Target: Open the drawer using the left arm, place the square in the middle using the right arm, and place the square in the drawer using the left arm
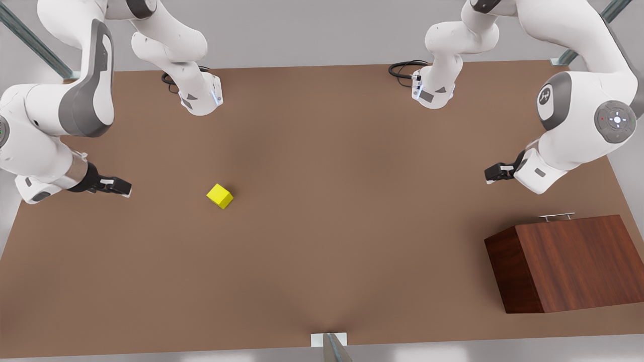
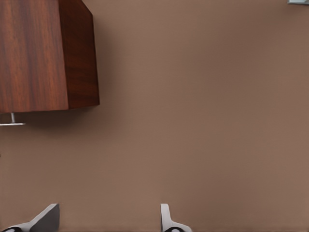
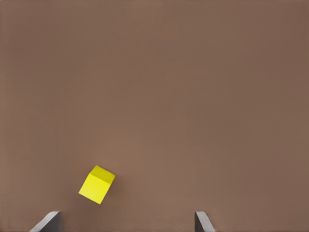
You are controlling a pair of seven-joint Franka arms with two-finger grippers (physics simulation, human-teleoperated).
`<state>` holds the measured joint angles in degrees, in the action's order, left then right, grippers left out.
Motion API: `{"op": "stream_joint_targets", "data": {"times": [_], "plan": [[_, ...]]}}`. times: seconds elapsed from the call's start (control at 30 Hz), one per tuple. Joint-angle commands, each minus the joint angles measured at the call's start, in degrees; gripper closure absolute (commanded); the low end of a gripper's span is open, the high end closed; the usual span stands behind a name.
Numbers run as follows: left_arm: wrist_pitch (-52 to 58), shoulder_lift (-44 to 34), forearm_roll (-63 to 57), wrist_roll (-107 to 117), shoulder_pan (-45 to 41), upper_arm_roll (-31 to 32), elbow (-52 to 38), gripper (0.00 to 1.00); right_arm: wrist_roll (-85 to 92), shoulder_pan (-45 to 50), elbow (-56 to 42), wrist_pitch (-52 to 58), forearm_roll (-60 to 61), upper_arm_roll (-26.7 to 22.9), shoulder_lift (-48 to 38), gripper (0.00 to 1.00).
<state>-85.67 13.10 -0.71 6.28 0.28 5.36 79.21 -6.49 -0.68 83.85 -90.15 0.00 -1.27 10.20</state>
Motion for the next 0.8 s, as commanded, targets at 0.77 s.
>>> {"op": "stream_joint_targets", "data": {"times": [0.77], "plan": [[-64.27, -2.03, 1.94, 52.96, 6.93, -22.85, 44.72, 0.00, -6.80, 23.88, 9.31, -13.65, -2.55, 9.62, 8.52, 0.00]]}}
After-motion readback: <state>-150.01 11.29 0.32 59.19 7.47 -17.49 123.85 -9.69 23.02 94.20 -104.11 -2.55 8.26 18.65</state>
